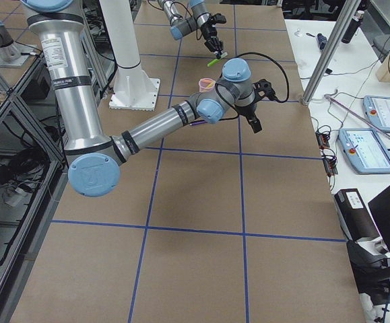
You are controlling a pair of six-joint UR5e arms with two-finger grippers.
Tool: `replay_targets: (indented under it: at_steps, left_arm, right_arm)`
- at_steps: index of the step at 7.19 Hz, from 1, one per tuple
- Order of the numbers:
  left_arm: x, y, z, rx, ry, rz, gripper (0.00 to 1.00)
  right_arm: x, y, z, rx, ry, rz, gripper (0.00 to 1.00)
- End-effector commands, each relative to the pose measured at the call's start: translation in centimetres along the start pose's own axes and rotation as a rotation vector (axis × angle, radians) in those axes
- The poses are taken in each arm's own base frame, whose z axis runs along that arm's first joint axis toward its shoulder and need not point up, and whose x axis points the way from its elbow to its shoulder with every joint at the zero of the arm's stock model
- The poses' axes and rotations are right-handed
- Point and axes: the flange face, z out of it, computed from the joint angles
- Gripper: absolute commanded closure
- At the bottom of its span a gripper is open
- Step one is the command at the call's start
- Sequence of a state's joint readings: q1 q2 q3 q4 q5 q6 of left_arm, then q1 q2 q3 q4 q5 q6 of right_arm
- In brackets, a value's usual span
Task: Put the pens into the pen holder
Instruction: 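Carry the green marker with the left gripper above the cup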
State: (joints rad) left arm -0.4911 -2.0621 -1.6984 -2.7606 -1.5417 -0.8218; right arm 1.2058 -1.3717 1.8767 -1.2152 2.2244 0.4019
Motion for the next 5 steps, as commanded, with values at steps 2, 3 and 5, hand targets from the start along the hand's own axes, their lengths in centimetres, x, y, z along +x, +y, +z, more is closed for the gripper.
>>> replay_targets:
  at_steps: [2,3,5]
  left_arm:
    - [-2.9,5.5,2.3,0.108,0.020,0.072,1.00]
    - [-3.2,6.1,2.6,0.103,0.008,0.071,1.00]
    - [-2.3,6.9,2.9,0.092,0.020,0.066,0.89]
  right_arm:
    - [0.0,0.1,0.0,0.005,0.000,-0.004,0.01]
    - [0.1,0.1,0.0,0.004,0.000,-0.003,0.01]
    - [0.0,0.1,0.0,0.003,-0.001,-0.003,0.01]
